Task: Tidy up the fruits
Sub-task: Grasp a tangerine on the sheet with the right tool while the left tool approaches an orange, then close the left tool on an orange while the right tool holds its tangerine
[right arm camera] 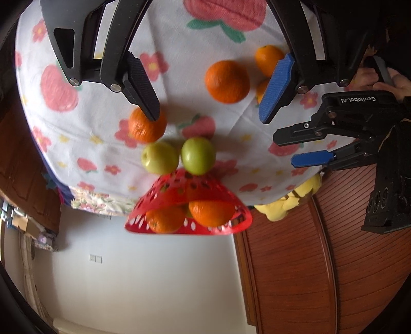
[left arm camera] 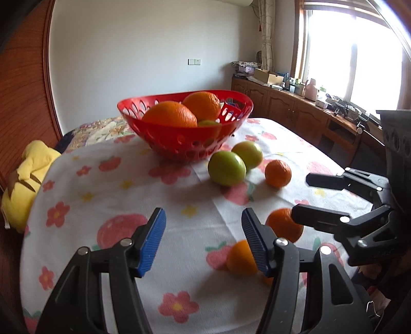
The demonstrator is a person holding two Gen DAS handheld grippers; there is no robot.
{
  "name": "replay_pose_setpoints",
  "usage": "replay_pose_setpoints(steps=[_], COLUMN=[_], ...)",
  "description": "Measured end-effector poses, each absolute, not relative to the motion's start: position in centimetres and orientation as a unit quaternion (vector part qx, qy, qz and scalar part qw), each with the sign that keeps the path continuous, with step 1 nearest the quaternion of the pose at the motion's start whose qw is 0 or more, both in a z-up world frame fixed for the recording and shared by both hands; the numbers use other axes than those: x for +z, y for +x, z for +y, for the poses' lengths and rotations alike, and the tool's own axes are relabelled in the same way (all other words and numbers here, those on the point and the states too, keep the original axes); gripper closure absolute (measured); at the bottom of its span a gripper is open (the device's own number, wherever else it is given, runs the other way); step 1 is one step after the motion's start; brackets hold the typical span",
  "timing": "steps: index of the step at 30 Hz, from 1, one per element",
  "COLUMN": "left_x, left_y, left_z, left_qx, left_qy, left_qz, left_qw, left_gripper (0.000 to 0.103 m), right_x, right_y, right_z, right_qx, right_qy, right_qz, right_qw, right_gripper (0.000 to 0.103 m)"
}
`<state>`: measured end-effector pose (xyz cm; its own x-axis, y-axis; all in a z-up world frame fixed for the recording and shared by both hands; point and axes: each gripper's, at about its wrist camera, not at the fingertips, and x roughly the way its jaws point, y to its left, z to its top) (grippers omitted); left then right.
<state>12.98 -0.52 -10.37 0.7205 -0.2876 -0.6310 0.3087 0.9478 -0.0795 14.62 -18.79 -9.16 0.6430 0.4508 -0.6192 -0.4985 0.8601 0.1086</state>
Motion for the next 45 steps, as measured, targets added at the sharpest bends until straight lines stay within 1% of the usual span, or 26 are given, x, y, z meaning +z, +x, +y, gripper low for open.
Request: replay_pose_setpoints(steps=[1, 2, 10, 14, 18, 21, 23, 30, 37, 45], left_x=[-10.5, -10.7, -11.1, -11.4, -11.7, -11.7, -11.7, -11.9, -12.4, -12.8], left_y=[12.9, 12.8, 11.6, 11.3, 11.2, 10.9, 10.9, 10.9, 11.3, 11.7], left_z=[-0.5, -0.4, -0.3, -0.3, -0.4, -0.8, -1.0, -1.5, -2.0, -2.3], left_qx=[-0.162, -0.163, -0.172, -0.171, -0.173, -0.176, -0.178, -0.182, -0.19, -0.202], left_qy=[0.013, 0.01, 0.004, 0.001, -0.001, 0.003, 0.004, 0.007, 0.002, -0.004], left_qz=[0.338, 0.34, 0.344, 0.348, 0.353, 0.353, 0.354, 0.358, 0.365, 0.376], left_qw=[0.927, 0.926, 0.923, 0.922, 0.919, 0.919, 0.918, 0.916, 0.911, 0.904], left_gripper=[0.041, 0.041, 0.04, 0.04, 0.04, 0.04, 0.04, 0.04, 0.04, 0.051], right_x=[-9.5, -9.8, -10.7, -11.2, -11.5, -11.9, -12.1, -11.6, -11.5, -11.9], right_y=[14.6, 14.5, 14.3, 14.3, 14.4, 14.6, 14.7, 14.5, 13.6, 13.7], right_z=[-18.7, -18.6, -18.2, -18.0, -17.8, -17.7, -17.6, -18.2, -18.9, -20.2], right_qx=[0.265, 0.267, 0.271, 0.274, 0.275, 0.279, 0.288, 0.276, 0.245, 0.233], right_qy=[-0.036, -0.037, -0.034, -0.036, -0.04, -0.039, -0.035, -0.027, -0.053, -0.028], right_qz=[0.336, 0.34, 0.347, 0.354, 0.361, 0.372, 0.378, 0.362, 0.338, 0.331], right_qw=[0.903, 0.901, 0.897, 0.893, 0.89, 0.885, 0.879, 0.89, 0.907, 0.914], right_gripper=[0.03, 0.032, 0.035, 0.041, 0.045, 0.049, 0.059, 0.06, 0.06, 0.06])
